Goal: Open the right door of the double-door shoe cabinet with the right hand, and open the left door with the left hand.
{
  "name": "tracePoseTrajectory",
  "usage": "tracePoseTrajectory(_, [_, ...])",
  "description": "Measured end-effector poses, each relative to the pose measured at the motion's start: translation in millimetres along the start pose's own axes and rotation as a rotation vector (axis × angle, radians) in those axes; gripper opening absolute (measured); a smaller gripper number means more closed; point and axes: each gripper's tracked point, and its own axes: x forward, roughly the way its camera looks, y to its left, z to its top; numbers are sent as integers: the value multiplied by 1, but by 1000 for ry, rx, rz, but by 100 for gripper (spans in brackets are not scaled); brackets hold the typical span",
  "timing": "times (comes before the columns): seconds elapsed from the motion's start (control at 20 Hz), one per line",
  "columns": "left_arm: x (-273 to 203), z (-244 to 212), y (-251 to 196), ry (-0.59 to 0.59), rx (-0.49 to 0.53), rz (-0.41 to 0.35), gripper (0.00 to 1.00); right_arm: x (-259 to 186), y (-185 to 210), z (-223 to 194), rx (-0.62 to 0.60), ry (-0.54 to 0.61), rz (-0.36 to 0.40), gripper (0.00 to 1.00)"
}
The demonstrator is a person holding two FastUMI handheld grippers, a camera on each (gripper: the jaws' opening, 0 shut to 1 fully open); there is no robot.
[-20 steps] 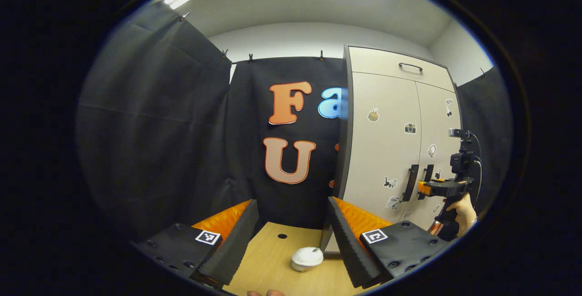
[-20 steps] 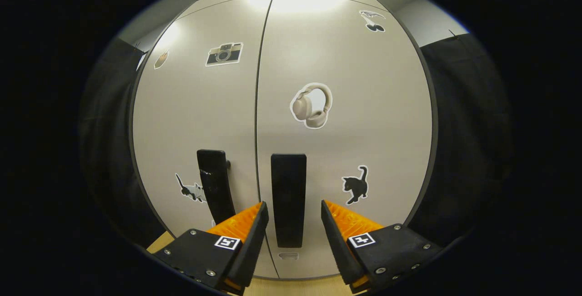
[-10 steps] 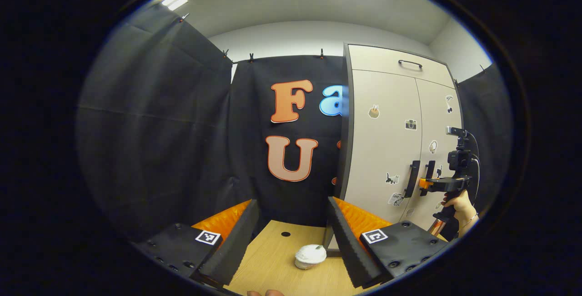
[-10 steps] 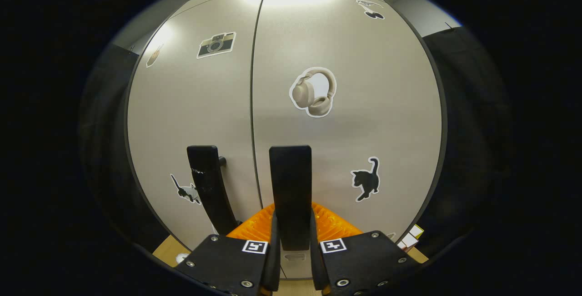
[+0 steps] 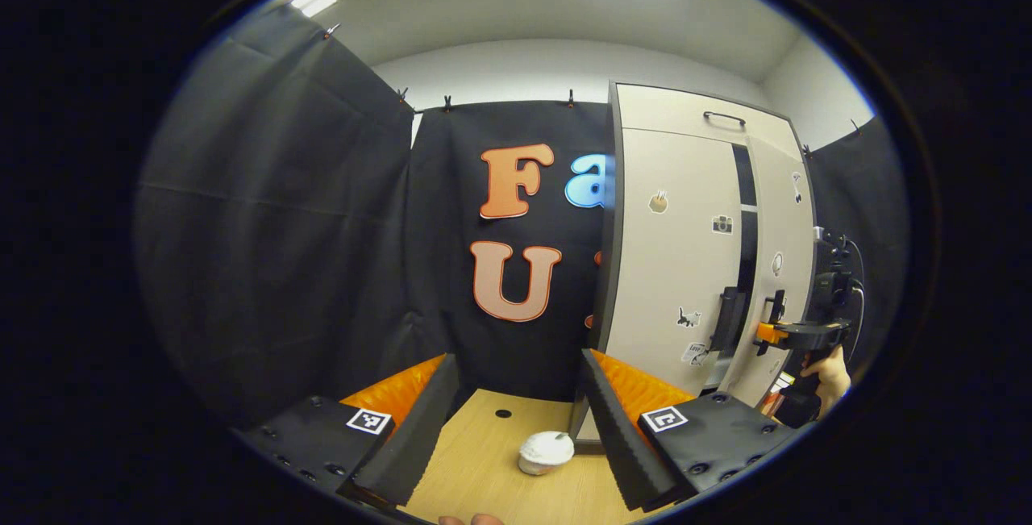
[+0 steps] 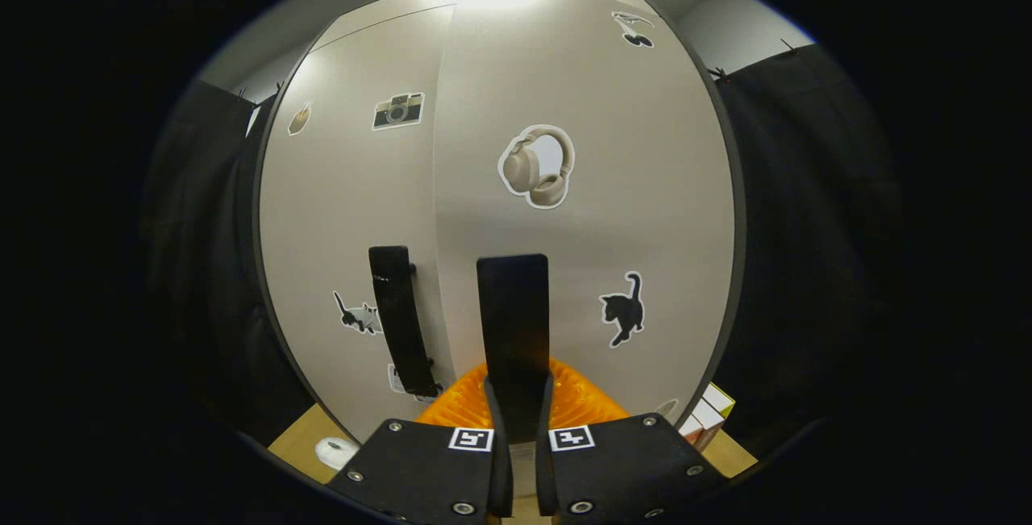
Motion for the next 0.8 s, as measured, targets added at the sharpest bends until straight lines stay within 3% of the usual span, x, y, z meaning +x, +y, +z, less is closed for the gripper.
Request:
tracePoseTrajectory(0.25, [-10,1,-6,1,0,-9,97,-11,-7,1,11,-19,-35,4])
tracePoseTrajectory(0.8, [-35,8,-38,-10,-7,-52,97,-34,-29,2,18,-30,-65,4])
